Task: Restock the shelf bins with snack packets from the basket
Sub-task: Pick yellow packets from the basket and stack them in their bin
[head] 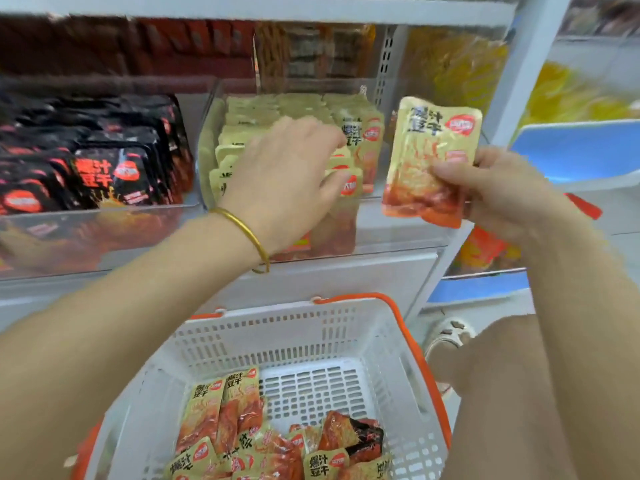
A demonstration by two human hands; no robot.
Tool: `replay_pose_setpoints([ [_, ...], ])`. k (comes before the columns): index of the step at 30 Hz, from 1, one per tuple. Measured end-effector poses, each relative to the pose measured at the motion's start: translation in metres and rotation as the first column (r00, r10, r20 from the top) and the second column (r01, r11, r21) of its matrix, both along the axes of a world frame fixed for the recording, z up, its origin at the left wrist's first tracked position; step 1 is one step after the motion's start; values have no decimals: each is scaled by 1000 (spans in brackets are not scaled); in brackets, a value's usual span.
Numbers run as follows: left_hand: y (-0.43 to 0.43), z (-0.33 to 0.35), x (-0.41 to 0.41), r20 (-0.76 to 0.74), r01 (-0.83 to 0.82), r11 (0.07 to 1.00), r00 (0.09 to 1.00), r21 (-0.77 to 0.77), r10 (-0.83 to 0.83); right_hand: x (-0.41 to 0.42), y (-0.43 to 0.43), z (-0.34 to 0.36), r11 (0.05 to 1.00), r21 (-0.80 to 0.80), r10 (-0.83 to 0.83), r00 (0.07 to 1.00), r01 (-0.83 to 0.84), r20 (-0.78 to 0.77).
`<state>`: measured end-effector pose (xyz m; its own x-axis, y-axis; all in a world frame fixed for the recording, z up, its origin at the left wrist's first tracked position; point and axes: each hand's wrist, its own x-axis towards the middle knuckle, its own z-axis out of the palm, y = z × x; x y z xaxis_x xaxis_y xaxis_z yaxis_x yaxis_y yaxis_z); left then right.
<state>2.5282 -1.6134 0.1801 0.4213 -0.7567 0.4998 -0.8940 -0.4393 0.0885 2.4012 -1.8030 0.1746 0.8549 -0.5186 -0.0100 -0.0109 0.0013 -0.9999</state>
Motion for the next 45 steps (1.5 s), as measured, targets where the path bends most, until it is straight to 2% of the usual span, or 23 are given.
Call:
replay_pose_setpoints([
  [2,-12,-3,9,17,-70,986,998,151,68,21,-19,5,985,-23,-172,985,172,15],
  [4,-21,-12,15,-17,-107,965,993,239,114,51,-31,4,970,-72,-234,972,232,-8],
  [7,-24,-20,18,-20,-144,947,988,288,156,96,-38,-10,978,-157,-171,958,137,-231],
  [10,-23,-25,19,12,-152,951,988,268,155,131,-46,-27,962,-271,-158,896,44,-415],
  [11,-23,-26,20,20,-152,953,988,261,152,139,-49,-28,927,-374,-192,867,7,-460],
  [13,-23,-27,22,36,-152,955,988,253,148,150,-53,-27,790,-611,-333,800,-53,-500],
  [15,-23,-28,23,59,-157,956,987,250,147,154,-51,-25,712,-700,-403,778,-65,-482],
  [16,-24,-29,24,68,-161,955,987,251,148,156,-50,-27,714,-697,-400,779,-66,-484],
  [19,-26,-31,27,72,-163,953,986,254,149,160,-50,-35,814,-573,-291,786,-97,-546],
  [21,-26,-32,27,76,-170,951,985,259,155,159,-49,-35,846,-518,-233,788,-125,-570],
  [25,-23,-31,26,65,-139,972,989,190,129,150,-47,-24,811,-575,-285,786,-108,-549],
  [27,-15,-27,18,84,-65,996,995,55,61,136,-41,-9,777,-629,-344,810,-38,-475],
  [29,3,-29,4,164,18,995,986,-93,-2,111,-25,9,688,-725,-384,861,27,-332],
  [30,14,-34,-4,186,59,988,982,-140,-32,94,-13,17,670,-741,-351,897,42,-267],
  [32,40,-49,-18,187,123,982,978,-145,-94,55,20,28,725,-689,-180,963,-7,-200],
  [34,63,-75,-21,144,143,990,980,-10,-140,31,51,20,783,-592,32,962,-192,-270],
  [36,82,-107,-15,35,121,968,991,221,-132,34,77,-16,744,-488,214,854,-457,-474],
  [38,97,-140,-4,-66,70,893,997,444,-45,53,101,-71,646,-313,327,623,-696,-710],
  [40,107,-164,3,-151,73,804,988,590,20,72,118,-139,537,-148,355,381,-831,-854],
  [42,111,-177,7,-176,55,723,980,688,93,79,128,-210,374,-86,300,209,-923,-931],
  [44,114,-187,11,-148,41,677,984,734,100,75,133,-269,199,-98,212,140,-975,-967],
  [45,114,-188,12,-146,45,661,984,749,99,72,134,-295,152,-106,184,134,-983,-974],
])
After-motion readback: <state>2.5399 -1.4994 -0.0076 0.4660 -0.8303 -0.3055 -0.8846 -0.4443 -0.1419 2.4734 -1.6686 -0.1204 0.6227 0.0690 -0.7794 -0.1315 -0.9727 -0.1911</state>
